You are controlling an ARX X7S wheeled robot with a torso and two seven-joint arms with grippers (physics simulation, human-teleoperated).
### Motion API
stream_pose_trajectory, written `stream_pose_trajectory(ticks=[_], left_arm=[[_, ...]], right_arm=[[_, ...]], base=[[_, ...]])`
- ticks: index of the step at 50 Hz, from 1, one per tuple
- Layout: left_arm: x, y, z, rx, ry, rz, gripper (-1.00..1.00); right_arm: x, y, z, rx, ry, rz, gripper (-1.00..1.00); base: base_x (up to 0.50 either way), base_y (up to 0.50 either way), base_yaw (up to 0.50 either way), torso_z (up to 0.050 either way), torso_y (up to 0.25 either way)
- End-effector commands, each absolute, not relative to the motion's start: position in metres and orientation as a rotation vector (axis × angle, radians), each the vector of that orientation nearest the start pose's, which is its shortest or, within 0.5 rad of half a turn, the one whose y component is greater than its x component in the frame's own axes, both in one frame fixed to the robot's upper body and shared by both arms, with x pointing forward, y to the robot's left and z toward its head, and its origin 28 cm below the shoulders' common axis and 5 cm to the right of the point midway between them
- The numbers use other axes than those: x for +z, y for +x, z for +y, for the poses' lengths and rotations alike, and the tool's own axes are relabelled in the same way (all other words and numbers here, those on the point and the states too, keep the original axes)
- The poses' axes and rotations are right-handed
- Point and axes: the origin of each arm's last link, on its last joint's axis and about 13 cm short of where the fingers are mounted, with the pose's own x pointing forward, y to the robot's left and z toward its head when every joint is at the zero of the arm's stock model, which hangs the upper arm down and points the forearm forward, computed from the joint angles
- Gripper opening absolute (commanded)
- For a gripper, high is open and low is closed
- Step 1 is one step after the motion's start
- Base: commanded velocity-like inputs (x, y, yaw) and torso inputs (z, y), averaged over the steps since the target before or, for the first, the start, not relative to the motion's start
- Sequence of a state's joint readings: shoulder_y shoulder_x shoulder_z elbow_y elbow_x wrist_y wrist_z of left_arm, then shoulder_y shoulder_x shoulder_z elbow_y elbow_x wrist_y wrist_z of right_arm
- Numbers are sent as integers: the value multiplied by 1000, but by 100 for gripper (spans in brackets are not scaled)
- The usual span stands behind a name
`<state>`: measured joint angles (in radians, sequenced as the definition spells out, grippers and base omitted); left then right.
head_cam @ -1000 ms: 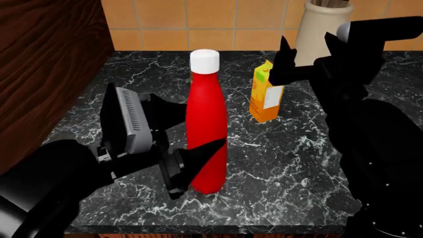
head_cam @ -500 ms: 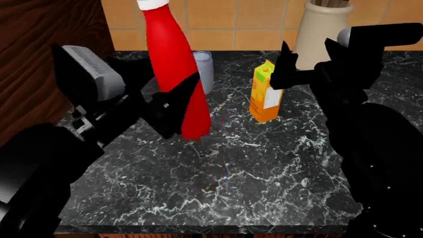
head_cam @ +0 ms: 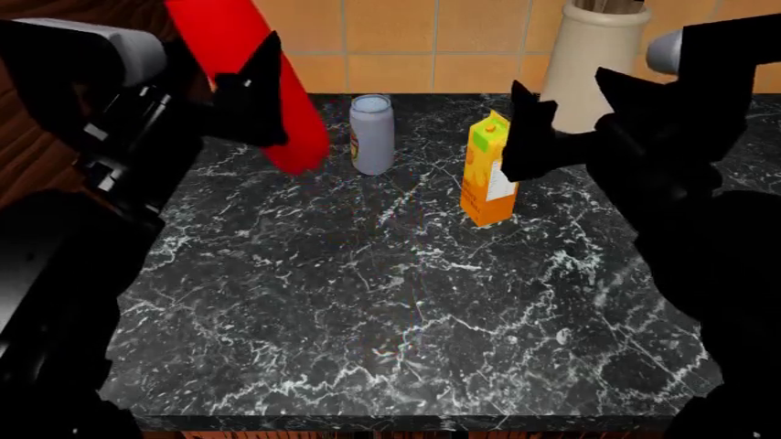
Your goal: Move the drinks to the dining counter.
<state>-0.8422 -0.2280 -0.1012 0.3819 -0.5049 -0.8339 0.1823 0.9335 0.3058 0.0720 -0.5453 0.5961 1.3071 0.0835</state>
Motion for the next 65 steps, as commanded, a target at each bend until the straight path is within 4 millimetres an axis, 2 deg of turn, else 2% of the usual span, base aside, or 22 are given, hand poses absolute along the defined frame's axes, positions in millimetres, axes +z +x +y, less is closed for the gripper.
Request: stream_pose_trajectory(ticks=[1,17,32,42,49,58,65], left_arm=[[272,298,249,-353,-132,-427,-100],[271,298,250,-352,-136,-428,-100],[272,297,253,-347,-131,-423,-100],[270,298,250,-364,-125,-415,-100],[268,298,250,-361,-128,-412,-100],[266,299,249,-364,-125,-406,-100],[266,299,247,-377,-127,-409,-100]], right_arm=[[282,258,-133,293,-110,-16,100],[280,256,-132,343,-124,59,100],[271,264,-140,261,-134,90,100],[252,280,-138,275,-137,154,100],[248,293,-137,247,-129,174,100],[246,300,-142,195,-94,192,100],[240,311,-140,227,-101,216,100]], base=[[0,0,0,0,0],[0,0,0,0,1],[0,0,0,0,1],[0,0,0,0,1],[0,0,0,0,1],[0,0,0,0,0],[0,0,0,0,1]])
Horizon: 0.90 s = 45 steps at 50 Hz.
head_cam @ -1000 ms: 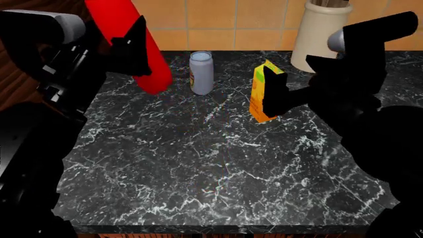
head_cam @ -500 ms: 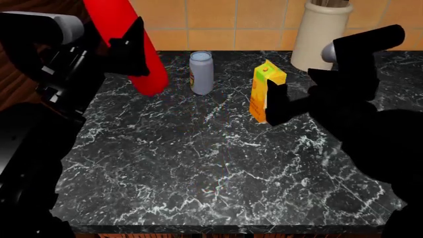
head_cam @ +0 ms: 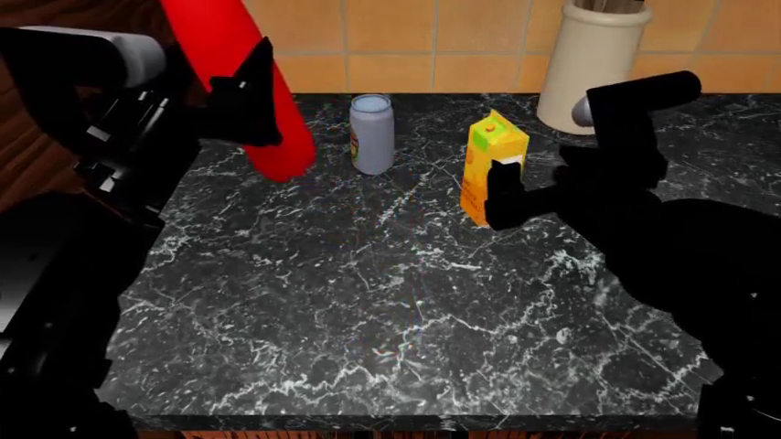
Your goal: Move the drinks to the dining counter.
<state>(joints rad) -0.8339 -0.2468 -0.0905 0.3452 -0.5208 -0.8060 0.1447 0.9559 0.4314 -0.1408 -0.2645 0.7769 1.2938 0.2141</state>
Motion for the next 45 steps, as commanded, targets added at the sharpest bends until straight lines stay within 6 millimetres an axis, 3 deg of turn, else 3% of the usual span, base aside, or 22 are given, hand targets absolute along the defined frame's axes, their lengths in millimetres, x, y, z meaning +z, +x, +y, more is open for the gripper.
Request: stream_pose_trajectory(ticks=[1,23,32,33,45], left_arm=[[266,299,247,-382,-128,-410,-100],[263,300,249,-393,-124,-407,-100],[261,299,250,-395,-125,-407,-100],[260,298,251,-395,-124,-407,-100],[255,298,251,-395,-126,-399,-100]], right_arm=[[239,314,-138,242,-110,222,100],[232,351,-136,252,-121,276,100],[219,360,-130,288,-119,300,100],[219,359,-130,302,-120,299,-100],[235,338,-129,331,-1,92,-100]], base=[[0,0,0,0,0],[0,0,0,0,0],[0,0,0,2,1],[0,0,0,0,0],[1,0,0,0,1]])
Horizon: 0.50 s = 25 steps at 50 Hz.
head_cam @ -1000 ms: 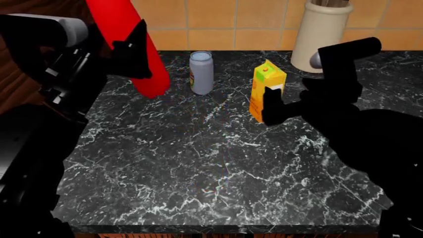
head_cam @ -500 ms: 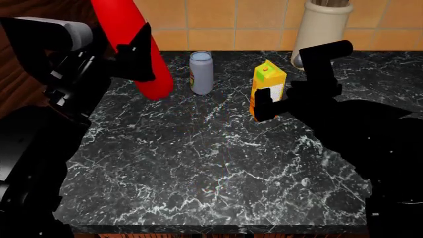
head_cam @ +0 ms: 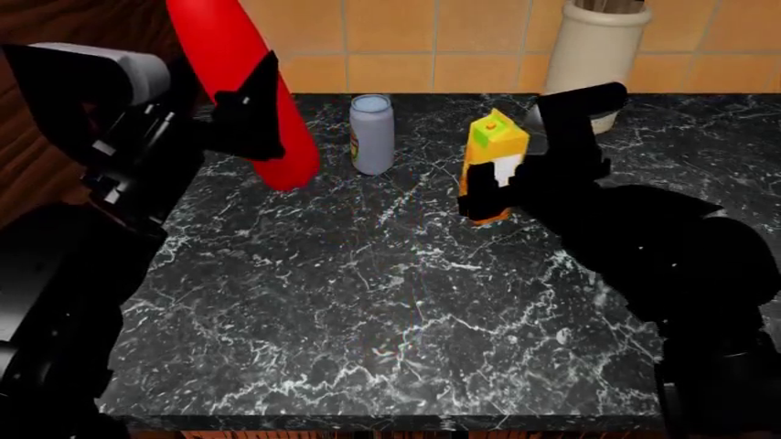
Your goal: Move the drinks to the dining counter.
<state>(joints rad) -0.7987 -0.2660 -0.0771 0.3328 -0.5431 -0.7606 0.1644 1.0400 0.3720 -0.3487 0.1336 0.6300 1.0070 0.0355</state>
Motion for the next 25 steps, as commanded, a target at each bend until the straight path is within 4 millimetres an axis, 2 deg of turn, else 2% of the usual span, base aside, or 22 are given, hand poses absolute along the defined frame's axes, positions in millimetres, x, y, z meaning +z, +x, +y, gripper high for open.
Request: stream_pose_trajectory(ticks=[1,3,8,14,25], left_arm=[[255,299,252,-393,-126,-396,-100],[255,298,252,-390,-128,-398,-100],[253,298,253,-385,-133,-394,-100],[253,298,251,-394,-136,-396,-100],[255,294,254,-388,-133,-404,-100]], right_arm=[[239,335,-130,346,37,62,-100],[243,329,-131,317,-3,4,-100],[255,314,-131,257,23,-69,-100],[261,303,-130,271,30,-124,-100],[268,302,-124,264,24,-169,-100]], base=[[0,0,0,0,0],[0,0,0,0,5],[0,0,0,0,2],[-480,35,0,2,2],[-500,50,0,1,1]])
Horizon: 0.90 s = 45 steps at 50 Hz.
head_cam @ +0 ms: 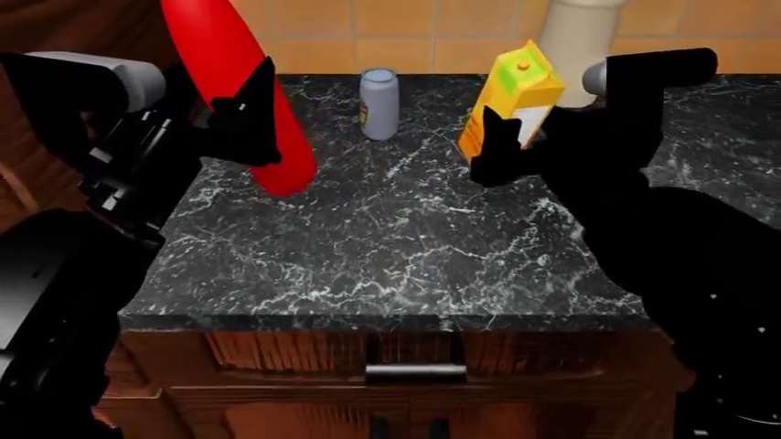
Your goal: Move the drinks to the dining counter.
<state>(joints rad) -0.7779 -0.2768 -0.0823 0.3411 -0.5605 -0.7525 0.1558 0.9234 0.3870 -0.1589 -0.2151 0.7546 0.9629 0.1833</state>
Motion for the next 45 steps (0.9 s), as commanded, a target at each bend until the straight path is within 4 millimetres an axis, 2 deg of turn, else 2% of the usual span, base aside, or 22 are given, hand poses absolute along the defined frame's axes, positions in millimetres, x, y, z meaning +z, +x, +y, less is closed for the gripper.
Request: stream_pose_trajectory(ticks=[1,14,20,45], left_arm=[[255,294,254,-387,-132,-405,-100],[254,292,255,-389,-131,-406,-100],[253,291,255,-390,-132,-407,-100],[255,289,254,-404,-127,-411,-100]], right_arm=[[269,302,-123,267,22,-171,-100],[272,299,-120,235,-78,-200,-100],[271,299,-120,242,-72,-199,-100],[270,295,-123,231,-76,-198,-100]], base=[[-500,59,0,0,0],[-474,314,0,1,1],[-365,467,0,0,2],[-267,500,0,1,1]])
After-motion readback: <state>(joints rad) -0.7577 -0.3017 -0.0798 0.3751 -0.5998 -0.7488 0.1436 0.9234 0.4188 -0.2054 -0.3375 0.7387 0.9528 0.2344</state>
